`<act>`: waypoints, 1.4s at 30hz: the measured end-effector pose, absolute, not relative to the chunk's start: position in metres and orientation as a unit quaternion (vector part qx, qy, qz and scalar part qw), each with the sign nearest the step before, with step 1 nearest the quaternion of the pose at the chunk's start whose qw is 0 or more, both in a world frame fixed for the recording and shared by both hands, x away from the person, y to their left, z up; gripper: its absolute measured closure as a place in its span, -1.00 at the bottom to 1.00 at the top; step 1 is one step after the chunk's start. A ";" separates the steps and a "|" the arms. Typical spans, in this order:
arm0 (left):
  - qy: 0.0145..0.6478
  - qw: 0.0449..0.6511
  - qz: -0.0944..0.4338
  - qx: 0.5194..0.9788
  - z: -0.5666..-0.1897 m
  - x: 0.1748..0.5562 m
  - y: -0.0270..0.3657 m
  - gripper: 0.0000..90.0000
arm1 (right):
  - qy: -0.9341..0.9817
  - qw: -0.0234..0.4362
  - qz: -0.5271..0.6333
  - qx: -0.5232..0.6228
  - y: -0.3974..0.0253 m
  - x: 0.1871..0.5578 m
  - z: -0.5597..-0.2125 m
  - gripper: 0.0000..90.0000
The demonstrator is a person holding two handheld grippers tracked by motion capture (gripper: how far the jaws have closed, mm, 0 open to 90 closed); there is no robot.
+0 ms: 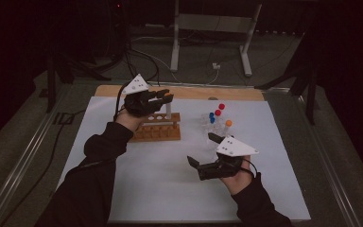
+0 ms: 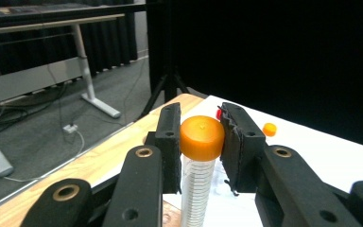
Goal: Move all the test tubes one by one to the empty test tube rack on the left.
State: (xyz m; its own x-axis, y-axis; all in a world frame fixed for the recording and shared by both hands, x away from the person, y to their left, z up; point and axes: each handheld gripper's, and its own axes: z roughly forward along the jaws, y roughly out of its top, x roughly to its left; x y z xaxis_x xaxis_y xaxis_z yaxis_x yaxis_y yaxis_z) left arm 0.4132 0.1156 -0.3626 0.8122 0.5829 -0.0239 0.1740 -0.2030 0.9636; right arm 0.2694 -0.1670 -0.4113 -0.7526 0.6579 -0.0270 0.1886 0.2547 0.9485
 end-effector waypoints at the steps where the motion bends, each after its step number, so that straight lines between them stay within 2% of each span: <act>1: 0.252 0.577 0.179 0.756 -0.363 0.416 0.116 0.59 | 0.763 0.217 0.542 0.278 -0.167 0.270 -0.412 -1.00; 9: 0.267 0.576 0.184 0.751 -0.371 0.434 0.118 0.59 | 0.763 0.216 0.544 0.275 -0.168 0.269 -0.410 -1.00; 20: 0.297 0.563 0.179 0.750 -0.401 0.447 0.113 0.59 | 0.762 0.217 0.544 0.277 -0.171 0.269 -0.410 -1.00; 42: 0.322 0.541 0.173 0.758 -0.446 0.445 0.106 0.59 | 0.764 0.211 0.544 0.275 -0.170 0.269 -0.411 -1.00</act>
State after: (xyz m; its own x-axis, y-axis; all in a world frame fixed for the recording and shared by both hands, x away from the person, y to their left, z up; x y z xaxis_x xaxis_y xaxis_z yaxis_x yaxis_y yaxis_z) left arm 0.4449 0.1064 -0.4459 0.7329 0.6747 -0.0868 0.3016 -0.2080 0.9305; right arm 0.2690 -0.1697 -0.4111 -0.7598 0.6497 -0.0242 0.1891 0.2564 0.9479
